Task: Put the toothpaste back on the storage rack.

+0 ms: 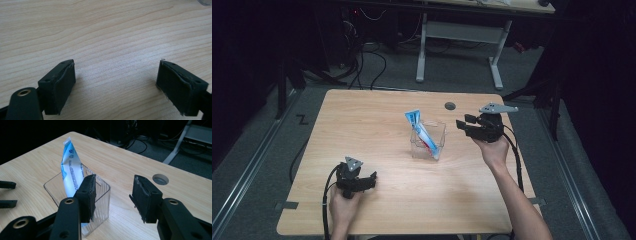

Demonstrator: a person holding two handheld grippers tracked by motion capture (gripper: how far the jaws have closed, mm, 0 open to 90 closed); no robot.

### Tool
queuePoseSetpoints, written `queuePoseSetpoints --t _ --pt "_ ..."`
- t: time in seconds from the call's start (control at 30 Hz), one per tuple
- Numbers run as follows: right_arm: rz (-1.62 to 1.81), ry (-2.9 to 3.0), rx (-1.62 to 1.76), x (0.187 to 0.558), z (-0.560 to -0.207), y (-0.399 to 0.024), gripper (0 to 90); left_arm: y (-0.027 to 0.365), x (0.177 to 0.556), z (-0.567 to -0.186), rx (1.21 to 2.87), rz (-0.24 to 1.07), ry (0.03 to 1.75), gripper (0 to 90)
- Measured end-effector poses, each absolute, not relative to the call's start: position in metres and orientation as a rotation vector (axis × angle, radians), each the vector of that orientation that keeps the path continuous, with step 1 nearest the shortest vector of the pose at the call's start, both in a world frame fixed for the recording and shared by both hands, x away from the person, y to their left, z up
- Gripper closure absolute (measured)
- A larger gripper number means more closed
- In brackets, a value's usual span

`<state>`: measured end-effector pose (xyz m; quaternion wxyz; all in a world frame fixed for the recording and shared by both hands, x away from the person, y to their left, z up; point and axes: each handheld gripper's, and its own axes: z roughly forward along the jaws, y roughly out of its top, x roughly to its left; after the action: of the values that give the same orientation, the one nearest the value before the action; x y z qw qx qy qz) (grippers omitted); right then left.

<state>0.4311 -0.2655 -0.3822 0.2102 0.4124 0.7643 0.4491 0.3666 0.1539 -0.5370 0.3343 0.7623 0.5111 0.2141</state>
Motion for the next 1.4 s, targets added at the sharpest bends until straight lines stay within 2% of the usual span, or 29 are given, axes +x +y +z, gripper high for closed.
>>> queuePoseSetpoints --t 0.4,1.4 --pt "1.246 2.123 1.151 0.426 -0.38 -0.27 53.6 0.154 0.367 -0.537 1.989 0.558 1.334 15.9" --pt "1.272 2.082 1.271 0.404 -0.42 -0.305 53.9 0.154 0.367 -0.537 1.99 0.559 1.334 15.8"
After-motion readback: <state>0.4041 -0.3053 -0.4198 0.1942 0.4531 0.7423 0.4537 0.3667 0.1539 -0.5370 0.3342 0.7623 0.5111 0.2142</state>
